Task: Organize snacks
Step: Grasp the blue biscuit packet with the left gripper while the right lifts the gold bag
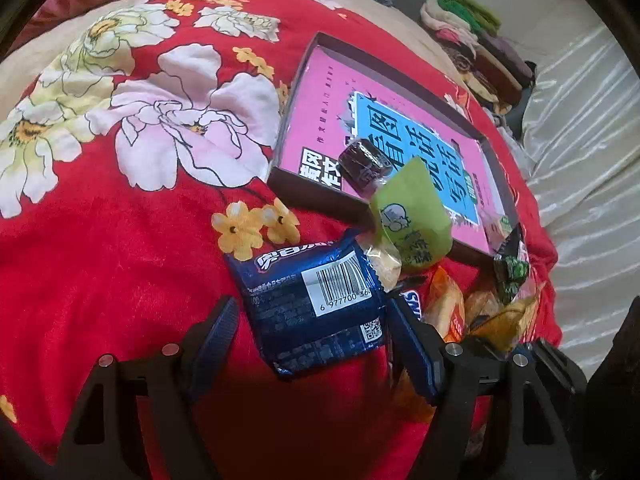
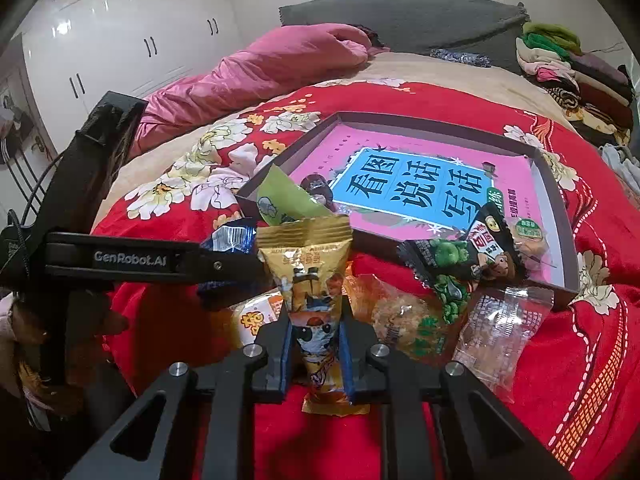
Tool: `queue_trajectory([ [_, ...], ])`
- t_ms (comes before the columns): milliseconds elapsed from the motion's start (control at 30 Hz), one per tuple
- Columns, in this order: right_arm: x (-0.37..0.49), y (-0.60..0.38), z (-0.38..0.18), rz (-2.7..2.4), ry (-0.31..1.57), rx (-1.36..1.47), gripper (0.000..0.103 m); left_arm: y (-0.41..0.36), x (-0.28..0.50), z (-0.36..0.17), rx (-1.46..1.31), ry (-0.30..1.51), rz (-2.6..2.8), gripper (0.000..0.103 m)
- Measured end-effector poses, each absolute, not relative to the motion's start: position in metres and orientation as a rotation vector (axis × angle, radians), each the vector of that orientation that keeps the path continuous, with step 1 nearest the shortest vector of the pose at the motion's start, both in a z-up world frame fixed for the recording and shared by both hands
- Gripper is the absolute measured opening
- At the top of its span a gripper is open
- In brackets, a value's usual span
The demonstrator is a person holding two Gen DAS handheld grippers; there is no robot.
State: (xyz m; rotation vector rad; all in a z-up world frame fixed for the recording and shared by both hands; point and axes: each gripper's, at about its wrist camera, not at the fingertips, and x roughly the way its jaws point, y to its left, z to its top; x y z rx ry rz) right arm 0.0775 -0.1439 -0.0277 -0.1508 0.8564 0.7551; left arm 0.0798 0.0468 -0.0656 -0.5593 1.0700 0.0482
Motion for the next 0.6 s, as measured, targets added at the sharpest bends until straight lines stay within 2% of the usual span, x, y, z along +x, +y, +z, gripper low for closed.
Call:
queue_trajectory([
  [33, 0.077, -0.144, -0.027, 0.760, 0.855, -0.150, 0.019, 0.047, 0.080, -0.066, -0.561, 1.069, 0.050, 0.071],
  [200, 0.077, -0.145, -0.023, 0.771, 0.845, -0.135, 0.018, 0.053, 0.078, -0.067, -0.585, 1.064, 0.057, 0.062],
  [600, 0.080, -0.160, -0.012, 0.786, 0.828, -0.043, 0.018, 0.057, 0.067, -0.054, -0.563, 1.043, 0.033, 0.060],
])
